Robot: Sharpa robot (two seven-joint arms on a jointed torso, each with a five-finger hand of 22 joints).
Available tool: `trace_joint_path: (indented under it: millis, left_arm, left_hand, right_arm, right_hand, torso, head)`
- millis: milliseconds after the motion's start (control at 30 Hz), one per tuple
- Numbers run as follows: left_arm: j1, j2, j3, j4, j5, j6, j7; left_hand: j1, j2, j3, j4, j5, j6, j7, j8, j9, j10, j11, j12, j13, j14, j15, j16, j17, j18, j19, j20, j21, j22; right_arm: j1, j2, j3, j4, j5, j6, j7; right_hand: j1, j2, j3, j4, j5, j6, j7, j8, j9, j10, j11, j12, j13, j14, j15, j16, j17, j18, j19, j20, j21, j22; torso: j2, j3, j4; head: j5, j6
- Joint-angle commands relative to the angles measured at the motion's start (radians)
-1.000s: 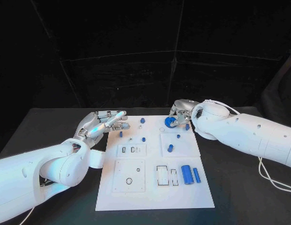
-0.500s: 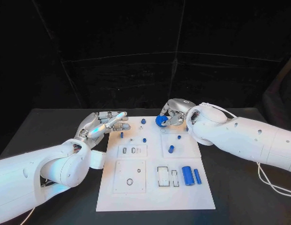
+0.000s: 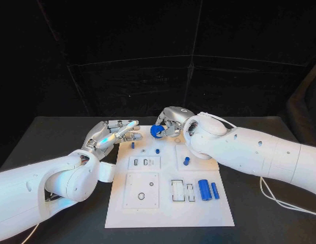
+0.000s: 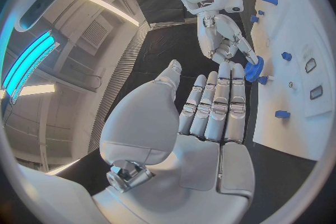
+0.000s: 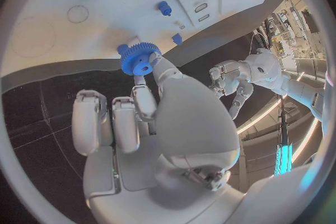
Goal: Assemble the parts on the task board
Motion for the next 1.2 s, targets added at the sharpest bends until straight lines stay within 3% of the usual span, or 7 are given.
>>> trace_joint_path:
  millis: [33,500,767,967,1200]
  left_arm:
    - [0.002,0.001,0.001,0.001,-0.005,0.012,0.004]
    - [0.002,0.004,0.001,0.0,-0.005,0.013,0.004]
    - [0.002,0.004,0.001,0.0,-0.005,0.013,0.003]
    - [0.002,0.004,0.001,0.0,-0.005,0.013,0.003]
    - [0.002,0.004,0.001,0.001,-0.005,0.013,0.002]
  left_hand:
    - [-0.002,0.008,0.0,-0.005,0.002,-0.005,0.006,-0.002,0.0,-0.006,0.001,-0.005,-0.001,0.003,0.006,-0.004,0.002,0.014,0.005,0.001,-0.003,-0.002]
    - [-0.002,0.008,0.0,-0.005,0.002,-0.005,0.006,-0.002,0.0,-0.006,0.001,-0.005,-0.001,0.003,0.006,-0.004,0.002,0.014,0.005,0.001,-0.003,-0.002]
    - [-0.002,0.008,0.0,-0.005,0.002,-0.005,0.006,-0.002,0.0,-0.006,0.001,-0.005,-0.001,0.003,0.006,-0.004,0.002,0.014,0.005,0.001,-0.003,-0.002]
    - [-0.002,0.008,0.0,-0.005,0.002,-0.005,0.006,-0.002,0.0,-0.006,0.001,-0.005,-0.001,0.003,0.006,-0.004,0.002,0.014,0.005,0.001,-0.003,-0.002]
    - [-0.002,0.008,0.0,-0.005,0.002,-0.005,0.006,-0.002,0.0,-0.006,0.001,-0.005,-0.001,0.003,0.006,-0.004,0.002,0.014,0.005,0.001,-0.003,-0.002]
  right_arm:
    - [0.001,0.021,-0.001,-0.018,-0.021,0.032,-0.021]
    - [-0.001,0.079,-0.006,-0.071,-0.056,0.098,-0.039]
    - [-0.001,0.09,-0.025,-0.083,-0.07,0.093,-0.044]
    - [-0.001,0.095,-0.027,-0.095,-0.079,0.078,-0.051]
    - [-0.001,0.098,-0.028,-0.101,-0.081,0.103,-0.052]
  right_hand:
    - [-0.008,-0.003,0.008,-0.001,-0.009,0.039,-0.013,-0.005,-0.001,-0.008,0.006,-0.006,-0.005,0.07,-0.001,0.0,0.092,-0.012,0.008,0.0,0.006,0.07]
    - [-0.028,-0.025,0.015,-0.002,-0.034,0.02,-0.006,-0.021,-0.004,-0.027,0.012,-0.042,-0.031,0.07,0.004,-0.001,0.093,-0.012,0.009,0.004,0.006,0.073]
    - [-0.061,-0.058,-0.005,0.005,-0.055,-0.045,0.01,-0.062,-0.005,-0.045,0.027,-0.077,-0.056,0.07,0.017,-0.003,0.092,-0.012,0.006,0.015,0.004,0.07]
    - [-0.076,-0.07,-0.026,0.02,-0.08,-0.095,0.021,-0.07,-0.005,-0.065,0.038,-0.112,-0.083,0.069,0.026,-0.003,0.092,-0.011,0.003,0.024,0.003,0.068]
    - [-0.082,-0.076,-0.039,0.032,-0.085,-0.106,0.024,-0.067,-0.004,-0.074,0.041,-0.126,-0.095,0.07,0.03,-0.003,0.094,-0.01,0.001,0.028,0.002,0.066]
  torso:
    - [0.0,0.001,-0.0019]
    - [0.0,0.0013,-0.0029]
    - [0.0,0.0013,-0.0022]
    - [0.0,0.0017,-0.0033]
    - [0.0,0.0018,-0.003]
  head:
    - [0.003,-0.002]
    - [0.003,-0.005]
    - [0.001,-0.007]
    - [0.0,-0.007]
    - [-0.001,-0.006]
